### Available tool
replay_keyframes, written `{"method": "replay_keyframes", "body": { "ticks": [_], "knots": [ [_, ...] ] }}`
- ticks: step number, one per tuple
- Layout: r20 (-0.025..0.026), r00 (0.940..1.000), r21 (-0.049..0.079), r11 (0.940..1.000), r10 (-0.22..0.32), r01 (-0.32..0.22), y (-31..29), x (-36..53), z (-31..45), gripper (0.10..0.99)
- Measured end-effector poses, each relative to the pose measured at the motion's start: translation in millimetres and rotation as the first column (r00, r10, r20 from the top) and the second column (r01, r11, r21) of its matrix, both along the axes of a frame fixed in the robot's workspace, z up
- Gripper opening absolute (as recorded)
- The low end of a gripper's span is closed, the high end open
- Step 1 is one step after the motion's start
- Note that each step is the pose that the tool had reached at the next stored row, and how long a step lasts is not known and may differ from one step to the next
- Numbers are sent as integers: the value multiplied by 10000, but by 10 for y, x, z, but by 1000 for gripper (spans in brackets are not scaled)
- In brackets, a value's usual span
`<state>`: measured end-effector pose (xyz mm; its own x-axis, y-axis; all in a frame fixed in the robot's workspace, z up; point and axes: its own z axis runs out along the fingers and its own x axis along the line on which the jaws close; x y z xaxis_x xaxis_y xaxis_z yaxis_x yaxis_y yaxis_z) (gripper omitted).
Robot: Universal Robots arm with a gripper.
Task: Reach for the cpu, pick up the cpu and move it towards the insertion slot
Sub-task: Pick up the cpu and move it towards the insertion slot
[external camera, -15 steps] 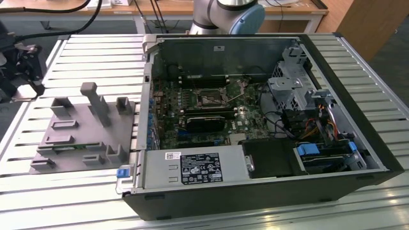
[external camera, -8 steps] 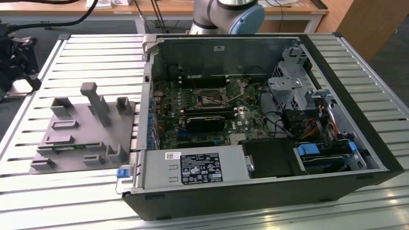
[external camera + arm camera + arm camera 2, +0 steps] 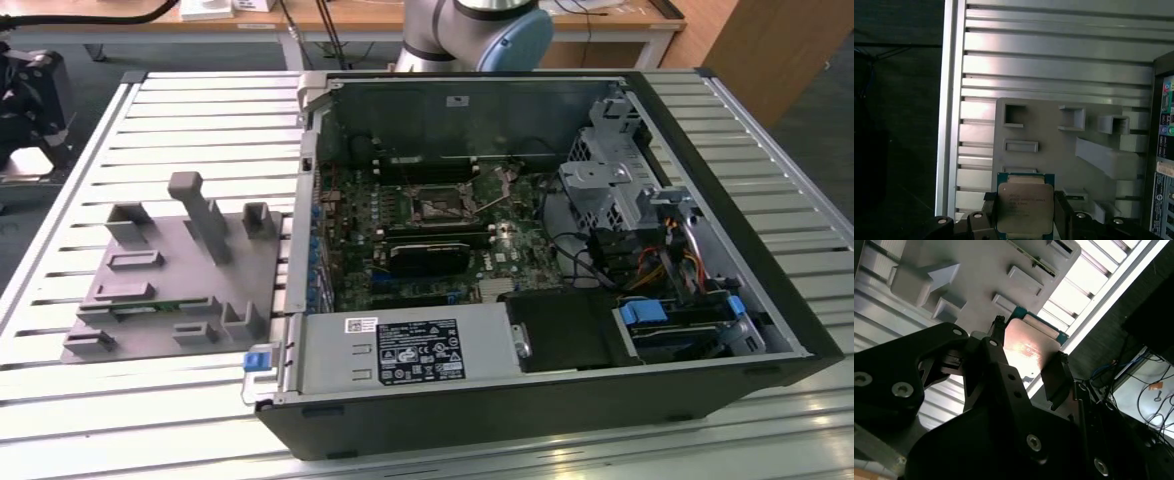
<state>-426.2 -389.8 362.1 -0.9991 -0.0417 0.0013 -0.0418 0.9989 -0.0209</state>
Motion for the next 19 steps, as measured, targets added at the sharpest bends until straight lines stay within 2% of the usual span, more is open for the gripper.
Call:
{"method": "replay_keyframes", "body": {
  "ticks": [7,11,14,19],
  "knots": [
    [0,10000,-40,10000,-1,1,3,0,194,541],
    [0,10000,-56,10000,0,0,3,0,279,541],
    [0,10000,-71,10000,0,0,3,1,312,541],
    [0,10000,-74,10000,-1,1,3,44,322,541]
  ]
}}
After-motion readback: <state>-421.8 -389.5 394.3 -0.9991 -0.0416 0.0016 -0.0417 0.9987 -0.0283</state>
